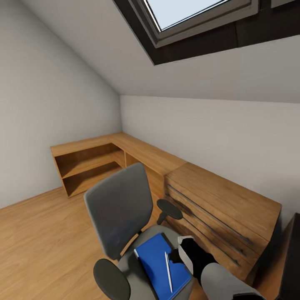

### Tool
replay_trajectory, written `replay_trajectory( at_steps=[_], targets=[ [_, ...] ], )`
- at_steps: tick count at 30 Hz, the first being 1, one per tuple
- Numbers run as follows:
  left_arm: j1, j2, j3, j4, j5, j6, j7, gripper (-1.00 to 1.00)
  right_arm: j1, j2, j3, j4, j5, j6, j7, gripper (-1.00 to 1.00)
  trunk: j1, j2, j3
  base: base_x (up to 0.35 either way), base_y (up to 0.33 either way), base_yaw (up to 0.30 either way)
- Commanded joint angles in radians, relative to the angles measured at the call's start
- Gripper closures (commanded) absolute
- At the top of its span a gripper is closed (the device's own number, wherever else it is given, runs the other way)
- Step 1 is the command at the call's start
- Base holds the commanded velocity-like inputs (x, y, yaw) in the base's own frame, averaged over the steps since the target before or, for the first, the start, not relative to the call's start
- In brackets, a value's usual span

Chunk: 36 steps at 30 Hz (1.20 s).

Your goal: In the bedroom, organize the workspace by keeping the computer under the desk, ensuring the monitor is on the desk, placing the keyboard on the desk next to the monitor, placing the mouse on the desk next to the keyboard, moving the folder from the swivel chair onto the desk next to the mouse, stacking the notebook on top of the folder with the pen on top of the notebook, and positioning the swivel chair next to the desk.

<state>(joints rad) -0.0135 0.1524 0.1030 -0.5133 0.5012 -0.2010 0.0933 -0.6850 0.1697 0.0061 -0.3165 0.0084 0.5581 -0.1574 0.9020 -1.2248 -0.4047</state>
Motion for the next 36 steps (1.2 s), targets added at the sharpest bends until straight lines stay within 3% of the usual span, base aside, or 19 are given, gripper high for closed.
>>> replay_trajectory(
  at_steps=[1,6,10,13,15,17,18,19,22,23,27,28,29,31,33,36],
  targets=[
    [0.000,0.003,-0.003,-0.006,0.010,-0.003,0.002,-1.00,-0.001,0.005,0.008,0.011,0.002,0.007,0.006,-1.00,0.000,-0.001,-0.001,0.012,0.000,0.000],
    [0.000,0.006,0.014,-0.039,0.011,-0.001,0.002,-1.00,-0.001,0.005,0.062,0.028,0.003,0.007,0.063,-1.00,0.000,-0.001,-0.001,0.005,0.000,0.000],
    [0.000,0.006,0.048,-0.048,0.011,0.003,0.003,-1.00,0.000,0.005,0.102,0.030,0.004,0.004,0.104,-1.00,0.000,-0.001,-0.001,0.001,0.000,0.000],
    [0.000,0.015,0.107,-0.053,0.011,0.019,0.000,-1.00,-0.001,0.005,0.139,0.030,0.004,-0.001,0.129,-1.00,0.008,-0.015,-0.007,0.000,0.000,0.000],
    [0.000,0.028,0.121,-0.054,0.011,0.045,-0.001,-1.00,-0.001,0.005,0.144,0.028,0.003,-0.002,0.132,-1.00,0.015,-0.029,-0.014,0.000,0.000,0.000],
    [0.000,0.048,0.129,-0.060,0.011,0.110,-0.001,-1.00,-0.001,0.005,0.148,0.026,0.003,-0.004,0.135,-1.00,0.023,-0.043,-0.020,0.000,0.000,0.000],
    [0.001,0.087,0.134,-0.102,0.028,0.206,-0.002,-1.00,-0.001,0.005,0.149,0.026,0.002,-0.017,0.135,-1.00,0.027,-0.050,-0.023,0.000,0.000,0.000],
    [0.001,0.098,0.134,-0.119,0.038,0.232,-0.002,-1.00,-0.001,0.005,0.150,0.025,0.002,-0.021,0.135,-1.00,0.031,-0.057,-0.026,0.000,0.000,0.000],
    [0.001,0.142,0.138,-0.243,0.122,0.383,-0.003,-1.00,-0.001,0.005,0.150,0.025,0.002,-0.037,0.136,-1.00,0.042,-0.078,-0.036,0.000,0.000,0.000],
    [0.001,0.162,0.139,-0.338,0.173,0.491,-0.003,-1.00,-0.001,0.005,0.150,0.024,0.003,-0.042,0.136,-1.00,0.046,-0.085,-0.039,0.000,0.000,0.000],
    [0.001,0.190,0.153,-0.495,0.226,0.674,-0.003,-1.00,0.000,0.005,0.151,0.024,0.003,-0.046,0.136,-1.00,0.061,-0.113,-0.051,0.000,0.000,0.000],
    [0.001,0.194,0.175,-0.554,0.238,0.732,-0.003,-1.00,-0.001,0.005,0.151,0.024,0.004,-0.046,0.136,-1.00,0.065,-0.120,-0.054,0.000,0.000,0.000],
    [0.001,0.195,0.221,-0.615,0.250,0.791,-0.003,-1.00,-0.001,0.005,0.151,0.024,0.004,-0.047,0.136,-1.00,0.069,-0.127,-0.057,0.000,0.000,0.000],
    [0.001,0.184,0.256,-0.651,0.258,0.824,-0.003,-1.00,-0.001,0.005,0.151,0.024,0.004,-0.047,0.136,-1.00,0.077,-0.141,-0.064,0.000,0.000,0.000],
    [0.001,0.153,0.268,-0.611,0.253,0.824,-0.001,-1.00,-0.001,0.005,0.150,0.024,0.004,-0.047,0.135,-1.00,0.084,-0.155,-0.070,0.000,0.000,0.000],
    [0.001,0.129,0.272,-0.513,0.213,0.733,-0.004,-1.00,-0.001,0.005,0.149,0.024,0.004,-0.047,0.135,-1.00,0.096,-0.176,-0.079,0.000,0.000,0.000]
  ],
)
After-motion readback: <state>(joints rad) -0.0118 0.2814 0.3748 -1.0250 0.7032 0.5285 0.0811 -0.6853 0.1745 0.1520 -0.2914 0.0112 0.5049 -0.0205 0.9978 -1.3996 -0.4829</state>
